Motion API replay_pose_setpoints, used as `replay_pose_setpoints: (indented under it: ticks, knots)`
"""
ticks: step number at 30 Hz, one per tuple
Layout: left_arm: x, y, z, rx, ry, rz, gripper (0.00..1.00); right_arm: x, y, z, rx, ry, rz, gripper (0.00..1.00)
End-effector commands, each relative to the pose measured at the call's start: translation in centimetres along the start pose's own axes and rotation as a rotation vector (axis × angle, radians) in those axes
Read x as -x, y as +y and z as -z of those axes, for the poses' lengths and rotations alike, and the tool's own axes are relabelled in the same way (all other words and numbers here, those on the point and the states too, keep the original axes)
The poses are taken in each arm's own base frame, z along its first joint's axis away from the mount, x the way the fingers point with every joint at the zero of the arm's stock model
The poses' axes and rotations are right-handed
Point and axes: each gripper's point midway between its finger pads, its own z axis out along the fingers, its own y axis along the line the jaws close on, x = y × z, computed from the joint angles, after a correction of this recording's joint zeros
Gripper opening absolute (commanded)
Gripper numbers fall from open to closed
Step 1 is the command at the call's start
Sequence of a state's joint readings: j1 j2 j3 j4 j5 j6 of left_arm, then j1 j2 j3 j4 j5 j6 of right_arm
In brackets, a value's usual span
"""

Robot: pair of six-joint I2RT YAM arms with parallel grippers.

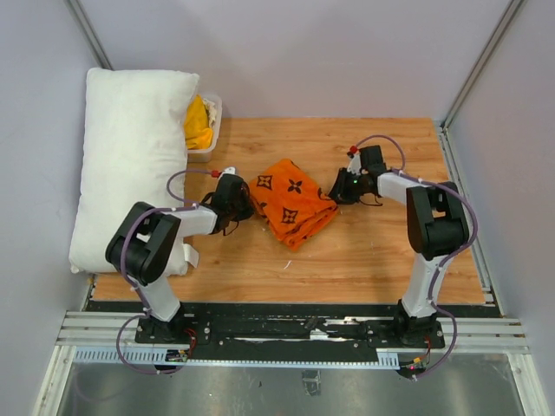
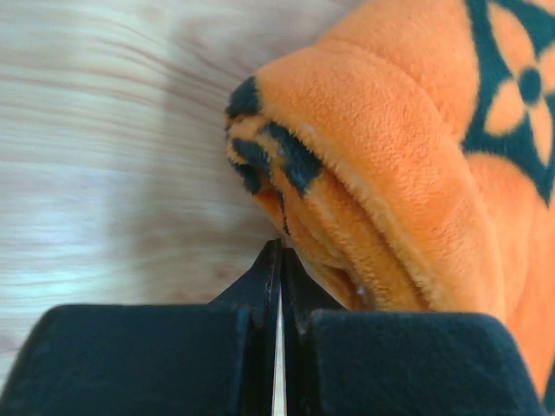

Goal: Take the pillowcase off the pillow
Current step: Adjust the pillowcase at the center of the board, then move the pillowcase to the center of the board.

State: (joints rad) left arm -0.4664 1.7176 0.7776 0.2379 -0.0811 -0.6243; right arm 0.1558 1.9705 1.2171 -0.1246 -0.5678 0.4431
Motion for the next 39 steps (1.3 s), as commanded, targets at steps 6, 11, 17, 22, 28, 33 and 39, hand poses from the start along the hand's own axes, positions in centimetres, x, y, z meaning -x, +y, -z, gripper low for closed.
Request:
replay_pose_setpoints:
  ticks: [6, 11, 17, 22, 28, 33, 39]
  knots:
    - [10.5, 6.1, 6.6, 0.378, -0.250, -0.059, 0.00, -4.7, 7.7, 0.6, -0.006, -0.008, 0.118, 0.23]
    - [14.4, 6.1, 11.5, 0.410, -0.364, -0.057, 0.04, 0.2, 5.6, 2.8, -0.158, -0.102, 0.162, 0.28]
    - [15.8, 2.1, 13.8, 0.216, -0.401, -0.012, 0.04, -0.2, 5.7, 0.5, -0.324, -0.012, 0.272, 0.29]
    - [15.5, 1.5, 14.1, 0.175, -0.391, -0.008, 0.04, -2.3, 5.3, -2.0, -0.446, 0.057, 0.329, 0.28]
    - [15.0, 1.4, 14.2, 0.152, -0.385, -0.010, 0.03, -3.9, 5.9, -3.8, -0.526, 0.102, 0.400, 0.25]
    - [15.2, 1.5, 15.1, 0.150, -0.408, -0.009, 0.03, -5.3, 8.1, -4.5, -0.512, 0.098, 0.453, 0.24]
    - [15.7, 1.6, 16.3, 0.157, -0.434, -0.017, 0.04, -6.1, 11.1, -6.4, -0.490, 0.107, 0.517, 0.24]
